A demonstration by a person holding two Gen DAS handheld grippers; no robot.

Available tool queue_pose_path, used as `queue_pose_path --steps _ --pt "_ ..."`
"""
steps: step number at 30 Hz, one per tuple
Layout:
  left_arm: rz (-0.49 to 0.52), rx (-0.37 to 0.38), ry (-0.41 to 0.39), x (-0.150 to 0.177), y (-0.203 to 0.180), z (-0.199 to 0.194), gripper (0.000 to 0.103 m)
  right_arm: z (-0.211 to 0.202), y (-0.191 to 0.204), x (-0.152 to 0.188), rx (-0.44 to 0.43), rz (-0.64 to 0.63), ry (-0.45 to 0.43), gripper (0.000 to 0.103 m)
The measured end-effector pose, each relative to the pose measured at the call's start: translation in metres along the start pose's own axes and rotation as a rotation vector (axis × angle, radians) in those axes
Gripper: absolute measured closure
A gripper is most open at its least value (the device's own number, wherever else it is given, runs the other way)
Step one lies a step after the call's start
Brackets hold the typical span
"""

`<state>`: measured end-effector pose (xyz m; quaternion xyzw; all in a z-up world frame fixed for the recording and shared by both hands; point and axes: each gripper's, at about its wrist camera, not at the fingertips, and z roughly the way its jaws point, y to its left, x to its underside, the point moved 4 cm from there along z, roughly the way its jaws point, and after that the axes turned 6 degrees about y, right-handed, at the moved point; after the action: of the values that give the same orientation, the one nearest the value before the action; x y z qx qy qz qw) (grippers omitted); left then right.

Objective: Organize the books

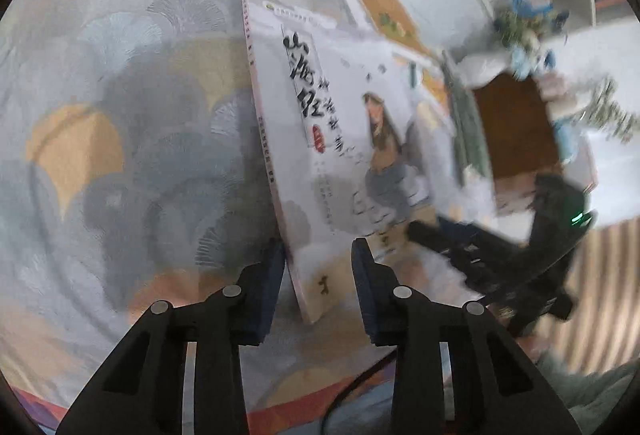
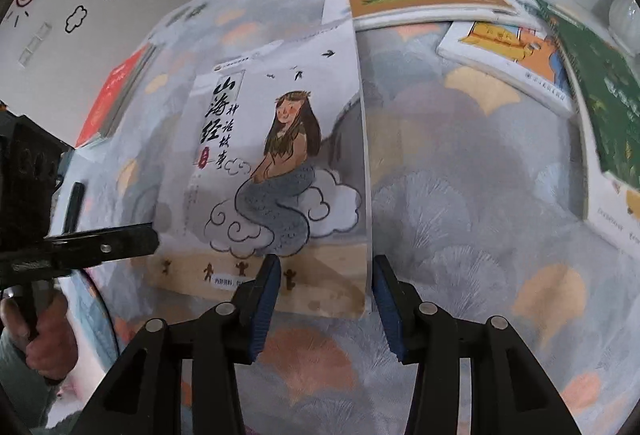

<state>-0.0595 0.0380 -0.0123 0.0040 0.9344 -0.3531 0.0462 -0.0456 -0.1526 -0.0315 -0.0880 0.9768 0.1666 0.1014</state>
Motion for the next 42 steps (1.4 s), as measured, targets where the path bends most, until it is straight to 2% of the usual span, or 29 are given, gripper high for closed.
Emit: queue_pose_path --steps 2,4,5,7,8,9,13,14,16,18,23,28,31,32,34,37,42 --pt "-0.037 0.146 -0.045 -0.001 -0.003 -0.013 0.073 -0.001 -0.004 -0.003 -0.043 0.03 -0.004 0.057" --pt "-0.061 0.235 -0.067 -0.004 -0.006 -0.02 0.073 -0.002 -0.01 -0.001 -0.101 0.073 -0.002 0.057" --pt "-0.062 0.231 -0.069 -0.006 -0.007 -0.018 0.073 -0.003 -0.015 -0.001 -0.131 0.097 -0.002 0.057" --pt "-0.054 0.134 -0.044 -0.012 -0.007 -0.004 0.075 -0.004 -0.02 0.001 -0.165 0.131 -0.003 0.057" --pt "-0.05 0.095 -0.032 -0.013 -0.006 0.004 0.079 -0.004 -0.021 0.001 -0.177 0.142 -0.004 0.057" --pt "-0.049 0.062 -0.014 -0.013 -0.005 0.012 0.09 -0.004 -0.02 0.002 -0.182 0.148 -0.004 0.057" --pt "-0.032 0.048 -0.009 -0.017 -0.012 0.028 0.094 -0.004 -0.02 0.002 -0.201 0.169 -0.007 0.057" --pt "-0.035 0.071 -0.012 -0.018 -0.013 0.027 0.095 -0.004 -0.022 0.002 -0.212 0.183 -0.001 0.055" --pt "-0.064 0.168 -0.023 -0.024 -0.015 0.024 0.095 -0.006 -0.028 0.002 -0.274 0.236 0.017 0.048" --pt "-0.102 0.263 -0.024 -0.026 -0.016 0.021 0.095 -0.008 -0.034 0.003 -0.328 0.277 0.027 0.047" --pt "-0.163 0.412 -0.021 -0.034 -0.022 0.016 0.095 -0.004 -0.059 0.011 -0.561 0.447 0.031 0.046" --pt "-0.237 0.516 -0.02 -0.035 -0.017 0.014 0.095 0.008 -0.061 0.005 -0.718 0.525 0.019 0.046" --pt "-0.246 0.514 -0.015 -0.034 -0.014 0.012 0.095 0.016 -0.049 -0.002 -0.786 0.524 0.013 0.047" --pt "-0.243 0.504 -0.014 -0.033 -0.013 0.011 0.095 0.016 -0.047 -0.004 -0.792 0.517 0.01 0.056" --pt "-0.214 0.45 -0.018 -0.033 -0.015 0.007 0.095 0.011 -0.035 -0.008 -0.764 0.465 -0.002 0.062" --pt "-0.136 0.348 -0.029 -0.035 -0.019 -0.005 0.095 -0.011 -0.008 -0.015 -0.598 0.308 -0.054 0.067" --pt "-0.043 0.296 -0.062 -0.038 -0.025 -0.04 0.094 -0.041 0.043 -0.027 -0.364 0.065 -0.117 0.067"
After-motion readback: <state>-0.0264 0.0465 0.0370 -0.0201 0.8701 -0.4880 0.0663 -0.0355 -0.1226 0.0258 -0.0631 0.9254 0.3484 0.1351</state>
